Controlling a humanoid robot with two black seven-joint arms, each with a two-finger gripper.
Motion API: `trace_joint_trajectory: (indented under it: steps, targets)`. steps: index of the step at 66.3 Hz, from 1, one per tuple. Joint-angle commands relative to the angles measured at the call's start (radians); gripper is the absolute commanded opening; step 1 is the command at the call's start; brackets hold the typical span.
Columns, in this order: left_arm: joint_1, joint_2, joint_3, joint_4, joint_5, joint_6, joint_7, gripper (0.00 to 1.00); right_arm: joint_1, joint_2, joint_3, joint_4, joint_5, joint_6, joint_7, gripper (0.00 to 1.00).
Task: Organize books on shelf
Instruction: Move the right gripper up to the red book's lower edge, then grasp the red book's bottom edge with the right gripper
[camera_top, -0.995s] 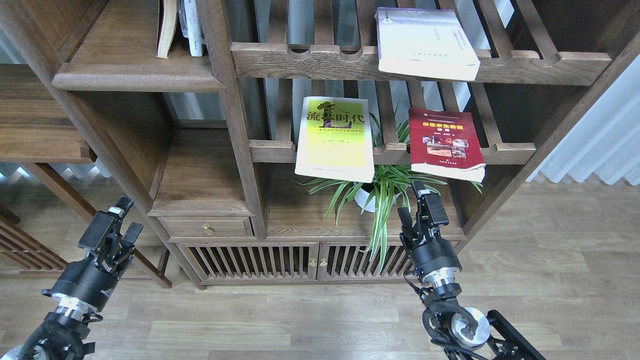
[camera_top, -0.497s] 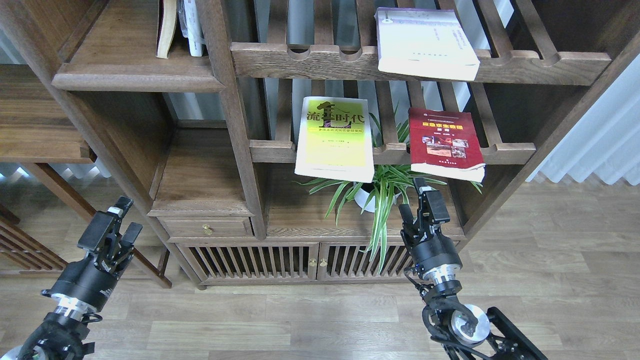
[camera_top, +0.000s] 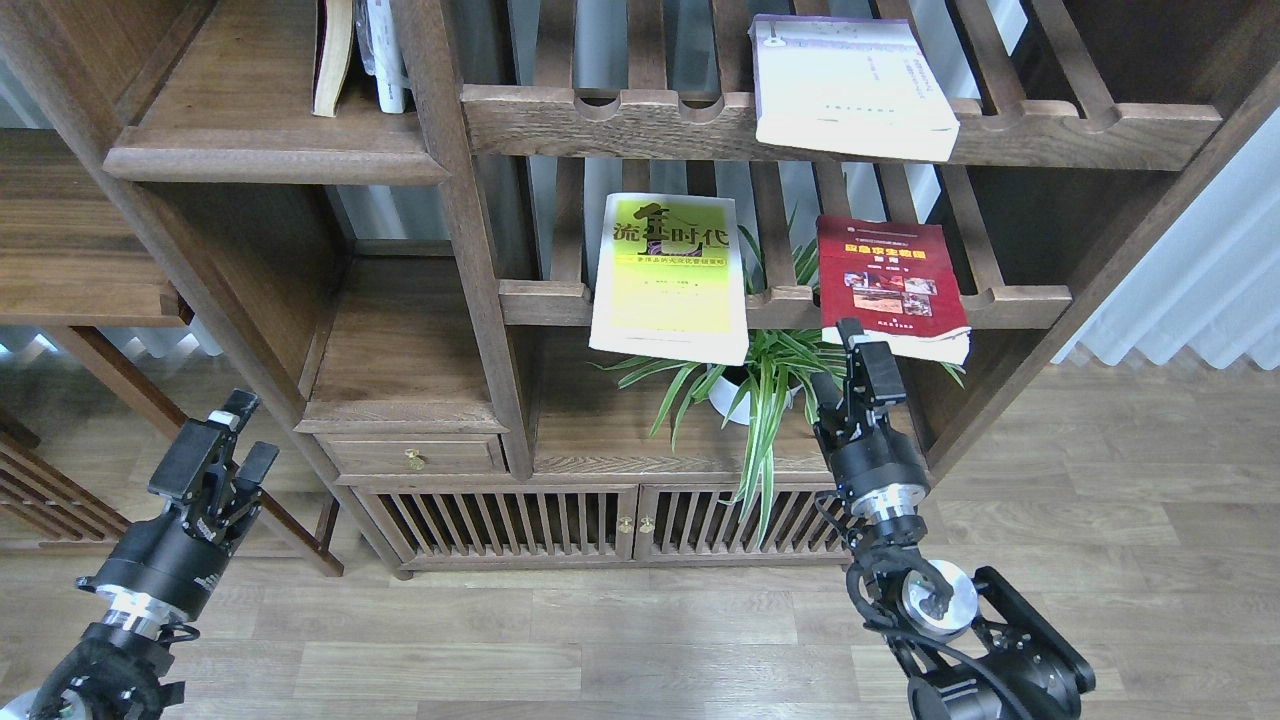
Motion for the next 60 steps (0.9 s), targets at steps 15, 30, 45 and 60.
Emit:
trace_joint_trajectory:
  steps: [15, 30, 45, 60]
  targets:
    - [0.000, 0.000, -0.015, 0.000, 0.000, 0.000, 0.000, 1.00, 0.008, 0.000, 0.030, -0.020, 0.000, -0.068, 0.000, 0.99]
    - [0.000, 0.000, -0.025, -0.002, 0.000, 0.000, 0.000, 1.00, 0.022, 0.000, 0.030, -0.041, -0.001, -0.072, 0.020, 0.99]
    - [0.000, 0.000, -0.031, -0.002, 0.000, 0.000, 0.000, 1.00, 0.057, 0.000, 0.035, -0.064, 0.000, -0.077, 0.043, 0.99]
    - [0.000, 0.000, -0.037, -0.002, 0.000, 0.000, 0.000, 1.00, 0.082, 0.000, 0.084, -0.095, 0.000, -0.121, 0.042, 0.96]
